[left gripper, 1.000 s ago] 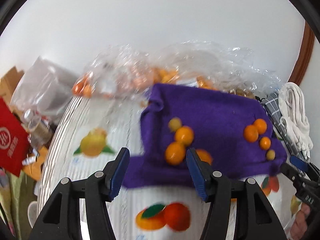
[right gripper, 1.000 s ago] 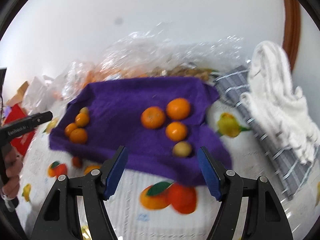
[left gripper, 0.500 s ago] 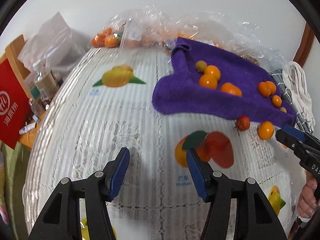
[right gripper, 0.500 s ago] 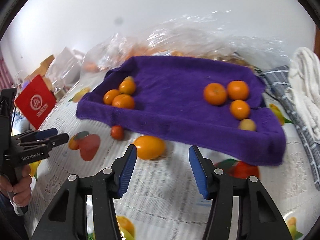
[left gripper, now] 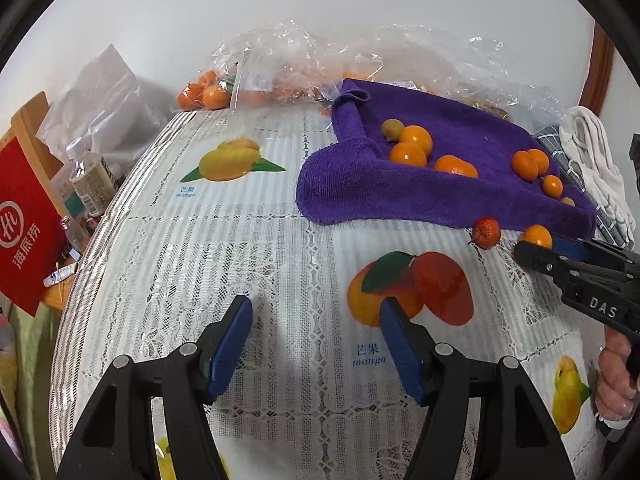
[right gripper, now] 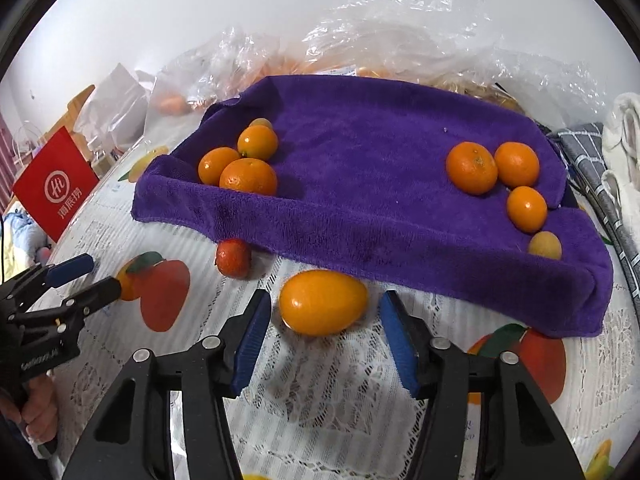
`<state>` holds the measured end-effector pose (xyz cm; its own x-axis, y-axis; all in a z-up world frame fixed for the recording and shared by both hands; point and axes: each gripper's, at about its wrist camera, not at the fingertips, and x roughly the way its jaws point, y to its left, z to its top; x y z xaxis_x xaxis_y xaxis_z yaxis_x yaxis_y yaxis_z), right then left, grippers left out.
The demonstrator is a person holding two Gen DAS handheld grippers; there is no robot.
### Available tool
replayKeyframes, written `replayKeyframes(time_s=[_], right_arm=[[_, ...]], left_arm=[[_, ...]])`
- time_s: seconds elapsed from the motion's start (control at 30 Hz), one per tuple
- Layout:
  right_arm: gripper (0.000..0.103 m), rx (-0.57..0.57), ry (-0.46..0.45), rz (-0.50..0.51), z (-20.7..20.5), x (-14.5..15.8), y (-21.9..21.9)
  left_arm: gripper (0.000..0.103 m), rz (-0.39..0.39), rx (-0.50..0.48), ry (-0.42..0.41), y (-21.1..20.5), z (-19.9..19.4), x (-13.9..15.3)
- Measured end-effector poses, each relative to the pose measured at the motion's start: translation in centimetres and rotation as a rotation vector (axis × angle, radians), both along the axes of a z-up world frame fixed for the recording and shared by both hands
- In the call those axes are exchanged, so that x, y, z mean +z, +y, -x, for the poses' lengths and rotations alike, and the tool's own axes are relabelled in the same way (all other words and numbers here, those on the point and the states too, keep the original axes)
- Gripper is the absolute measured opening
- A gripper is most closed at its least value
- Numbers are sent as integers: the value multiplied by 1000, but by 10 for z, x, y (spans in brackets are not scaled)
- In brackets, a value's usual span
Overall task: Organize fruits
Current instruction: 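Close the right gripper around the oval orange fruit on the sheet, then close the left gripper around the small red fruit beside the towel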
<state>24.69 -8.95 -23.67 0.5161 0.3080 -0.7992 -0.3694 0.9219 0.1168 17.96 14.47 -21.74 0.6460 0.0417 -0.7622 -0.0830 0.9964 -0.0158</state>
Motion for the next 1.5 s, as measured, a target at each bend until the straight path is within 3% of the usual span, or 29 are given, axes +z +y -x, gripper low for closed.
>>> replayKeyframes(time_s=[0.27, 0.4, 0.53, 0.73, 0.93, 1.13, 1.3, 1.5], right_arm=[[42, 10, -43, -4, 11, 13, -12], [42, -1, -71, -9, 23, 22, -36], [42, -24, -103, 29, 31, 24, -61], [42, -84, -124, 40, 32, 26, -102], [42, -142, -117, -24, 22, 23, -127], [42, -164, -105, -48, 17, 13, -134], [42, -176, -91, -62, 16, 7, -137], [42, -171, -96, -75, 19, 8, -139]], left_arm=[[64, 39, 3, -22, 4, 2, 2], [64, 83, 12, -29, 11, 2, 3], [62, 77, 36, -18, 10, 2, 12], [62, 89, -13, -42, -15, -13, 41], [64, 88, -58, -50, -48, -44, 52], [64, 142, -134, -47, -60, -60, 36], [64, 235, -176, 23, -59, -60, 20], [64, 185, -206, 58, -77, -62, 13]])
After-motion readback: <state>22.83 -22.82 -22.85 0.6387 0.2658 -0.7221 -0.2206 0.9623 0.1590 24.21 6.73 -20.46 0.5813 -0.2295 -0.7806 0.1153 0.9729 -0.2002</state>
